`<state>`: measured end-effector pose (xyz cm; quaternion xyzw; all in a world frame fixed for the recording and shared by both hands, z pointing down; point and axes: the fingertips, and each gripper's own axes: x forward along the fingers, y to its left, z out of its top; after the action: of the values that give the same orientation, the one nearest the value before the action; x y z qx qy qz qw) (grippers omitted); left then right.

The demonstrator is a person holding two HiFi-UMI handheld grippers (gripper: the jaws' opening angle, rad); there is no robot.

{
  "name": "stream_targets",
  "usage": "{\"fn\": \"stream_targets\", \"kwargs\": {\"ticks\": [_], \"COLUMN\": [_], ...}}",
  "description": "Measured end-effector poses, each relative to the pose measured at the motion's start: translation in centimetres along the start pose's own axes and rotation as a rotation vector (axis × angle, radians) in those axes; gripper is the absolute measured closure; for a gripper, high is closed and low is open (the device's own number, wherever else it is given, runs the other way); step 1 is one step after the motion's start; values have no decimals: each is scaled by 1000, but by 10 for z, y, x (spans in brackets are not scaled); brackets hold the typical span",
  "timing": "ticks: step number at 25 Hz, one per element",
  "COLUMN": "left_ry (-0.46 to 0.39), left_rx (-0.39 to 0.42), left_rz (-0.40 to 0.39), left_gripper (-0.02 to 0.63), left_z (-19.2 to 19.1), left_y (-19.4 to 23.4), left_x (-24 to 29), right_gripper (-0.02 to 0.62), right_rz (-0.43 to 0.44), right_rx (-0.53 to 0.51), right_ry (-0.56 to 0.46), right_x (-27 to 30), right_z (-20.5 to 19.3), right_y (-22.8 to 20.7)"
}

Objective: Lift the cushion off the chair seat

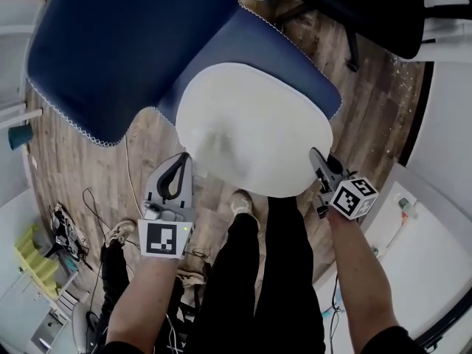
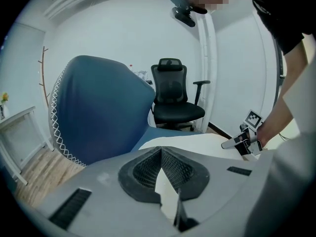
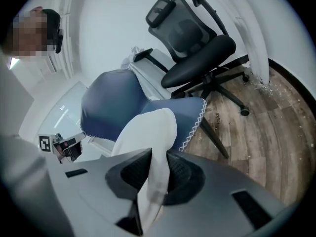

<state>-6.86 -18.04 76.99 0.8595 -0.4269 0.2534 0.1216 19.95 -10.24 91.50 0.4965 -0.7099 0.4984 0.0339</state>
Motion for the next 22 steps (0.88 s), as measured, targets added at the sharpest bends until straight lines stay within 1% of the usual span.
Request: {"fn": "stream_targets", "kwargs": {"ticks": [4, 7, 11, 17, 22], "left_ry": [-9, -11, -23, -63, -99], "left_rx": [9, 13, 11, 12, 13], "left_rz": [-3, 14, 29, 53, 90], "left_gripper": [601, 601, 601, 601, 601], "left_z": [9, 16, 28, 57, 84], "left_y": [1, 8, 11, 14, 31], "left_x": [-14, -29, -43, -70, -96], "right_gripper": [541, 546, 551, 552, 554], "right_rz": [52, 83, 82, 107, 88], "right_rx": [19, 2, -19, -59, -98], "right_ry": [-28, -38, -31, -39, -10], "right_x": [-10, -17, -24, -34, -52], "right_z": [13, 21, 29, 49, 64], "right_y": [21, 39, 54, 91, 116]}}
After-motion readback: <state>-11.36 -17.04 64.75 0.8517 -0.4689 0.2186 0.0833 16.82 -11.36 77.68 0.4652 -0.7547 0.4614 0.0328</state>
